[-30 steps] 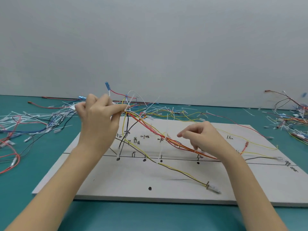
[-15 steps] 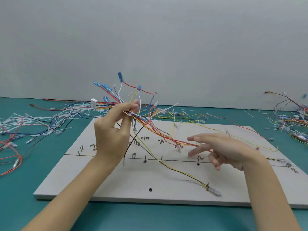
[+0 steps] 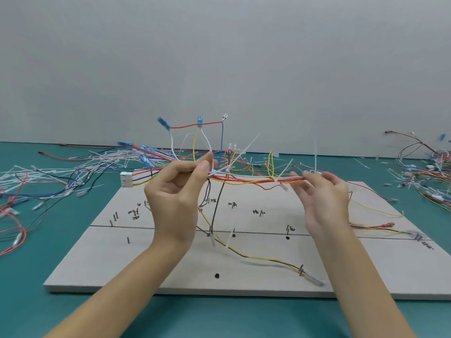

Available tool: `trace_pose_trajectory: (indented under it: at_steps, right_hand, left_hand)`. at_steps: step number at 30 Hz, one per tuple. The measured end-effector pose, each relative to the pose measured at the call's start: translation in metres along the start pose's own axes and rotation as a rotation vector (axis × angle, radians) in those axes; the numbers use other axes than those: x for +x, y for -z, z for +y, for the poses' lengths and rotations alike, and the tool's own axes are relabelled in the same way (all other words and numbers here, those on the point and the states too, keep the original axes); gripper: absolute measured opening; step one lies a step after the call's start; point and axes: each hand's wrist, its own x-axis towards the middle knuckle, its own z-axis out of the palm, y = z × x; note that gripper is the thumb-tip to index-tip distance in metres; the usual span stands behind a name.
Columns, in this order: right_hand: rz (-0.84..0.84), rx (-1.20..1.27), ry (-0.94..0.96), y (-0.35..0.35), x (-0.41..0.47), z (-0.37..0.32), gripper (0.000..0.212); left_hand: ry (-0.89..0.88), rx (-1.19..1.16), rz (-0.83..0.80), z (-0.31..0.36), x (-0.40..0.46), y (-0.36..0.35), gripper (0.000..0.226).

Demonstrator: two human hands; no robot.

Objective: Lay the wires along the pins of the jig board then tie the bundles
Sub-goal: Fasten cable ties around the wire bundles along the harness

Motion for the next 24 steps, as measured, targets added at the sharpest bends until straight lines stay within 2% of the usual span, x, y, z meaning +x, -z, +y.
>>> trace_pose_trajectory:
  at_steps: [3, 6, 9, 12, 14, 17, 19, 24]
  right_hand:
    - [0.070, 0.182, -0.070, 0.001, 0.004, 0.000, 0.046]
    - [0.139, 0.254, -0.166, 0.005, 0.009, -0.005, 0.028]
    - [0.250, 0.389, -0.199, 0.016, 0.015, -0.006, 0.037]
    - [0.382, 0.322, -0.163, 0.021, 0.015, -0.001, 0.034]
    - [0.423, 0.227, -0.051, 0.018, 0.011, 0.006, 0.039]
    - [0.350, 0.004, 0.254, 0.013, 0.007, 0.009, 0.051]
    - [0.259, -0.155, 0.393, 0.012, 0.006, 0.010, 0.056]
    - [-0.053, -0.471, 0.462, 0.006, 0.006, 0.012, 0.052]
  left_hand:
    - [0.080, -0.045, 0.054, 0.001, 0.005, 0.002, 0.025]
    - [0.148, -0.072, 0.105, 0.000, 0.009, 0.005, 0.023]
    - [0.203, -0.117, 0.138, -0.003, 0.014, 0.011, 0.024]
    - [0.244, -0.119, 0.147, -0.007, 0.014, 0.013, 0.020]
    - [0.261, -0.101, 0.144, -0.010, 0.013, 0.015, 0.016]
    - [0.272, -0.089, 0.154, -0.014, 0.014, 0.018, 0.009]
    - [0.280, -0.089, 0.158, -0.016, 0.015, 0.020, 0.011]
    - [0.353, -0.111, 0.139, -0.019, 0.020, 0.019, 0.023]
